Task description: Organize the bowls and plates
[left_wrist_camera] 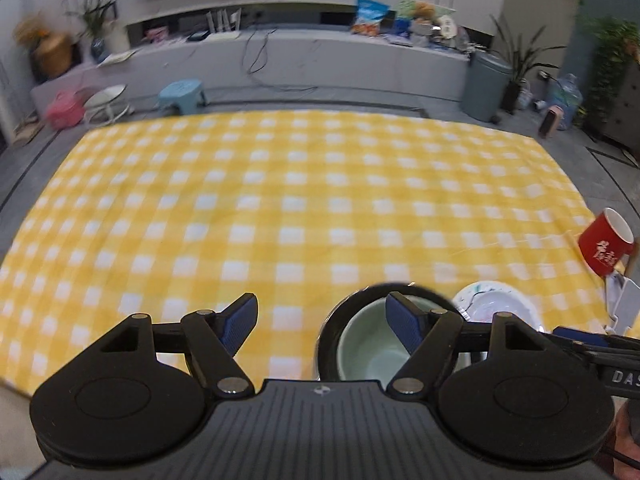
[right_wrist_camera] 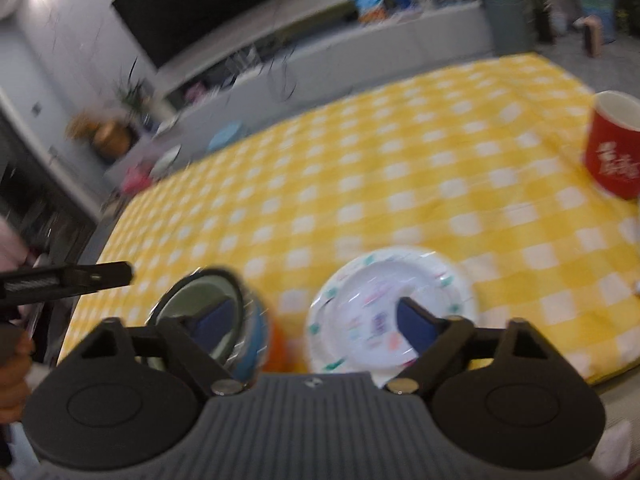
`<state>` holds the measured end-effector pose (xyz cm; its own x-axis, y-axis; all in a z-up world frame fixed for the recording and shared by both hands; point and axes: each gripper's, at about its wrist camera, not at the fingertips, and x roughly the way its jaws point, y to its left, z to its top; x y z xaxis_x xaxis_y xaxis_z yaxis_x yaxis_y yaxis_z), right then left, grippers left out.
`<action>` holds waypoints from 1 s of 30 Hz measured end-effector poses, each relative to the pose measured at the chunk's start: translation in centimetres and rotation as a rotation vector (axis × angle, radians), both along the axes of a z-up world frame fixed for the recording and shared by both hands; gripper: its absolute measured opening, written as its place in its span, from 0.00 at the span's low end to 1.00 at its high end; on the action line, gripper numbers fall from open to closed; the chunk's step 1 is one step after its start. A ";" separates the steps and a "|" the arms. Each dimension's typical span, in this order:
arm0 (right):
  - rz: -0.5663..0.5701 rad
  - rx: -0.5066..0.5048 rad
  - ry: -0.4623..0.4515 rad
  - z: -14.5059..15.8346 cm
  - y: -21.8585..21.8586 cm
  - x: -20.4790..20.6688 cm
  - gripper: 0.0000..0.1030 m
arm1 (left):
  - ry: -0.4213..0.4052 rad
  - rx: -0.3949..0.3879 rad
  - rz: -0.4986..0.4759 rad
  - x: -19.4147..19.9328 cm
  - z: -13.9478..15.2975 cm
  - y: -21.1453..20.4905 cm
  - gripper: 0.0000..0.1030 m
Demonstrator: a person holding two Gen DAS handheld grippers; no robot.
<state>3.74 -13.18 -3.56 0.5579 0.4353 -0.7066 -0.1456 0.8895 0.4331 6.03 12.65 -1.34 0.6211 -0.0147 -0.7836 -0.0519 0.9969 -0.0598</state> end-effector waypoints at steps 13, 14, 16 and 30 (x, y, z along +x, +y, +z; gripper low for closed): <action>0.097 -0.015 0.210 -2.7 5.6 3.9 0.55 | 0.139 -0.095 -0.017 1.1 -3.9 1.1 0.82; 0.106 -0.010 0.222 -3.0 5.8 4.1 0.55 | 0.146 -0.104 -0.019 1.1 -4.3 1.1 0.81; 0.129 0.000 0.245 -3.4 6.3 4.5 0.49 | 0.162 -0.105 -0.007 1.3 -4.8 1.1 0.79; 0.209 -0.049 0.255 -5.5 7.4 5.8 0.46 | 0.274 -0.387 0.064 2.9 -8.9 3.6 0.70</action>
<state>9.55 -5.79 -9.08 0.2628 0.4837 -0.8348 -0.2193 0.8725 0.4366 8.95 16.24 -10.24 0.4017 -0.3059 -0.8632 -0.1786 0.8983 -0.4014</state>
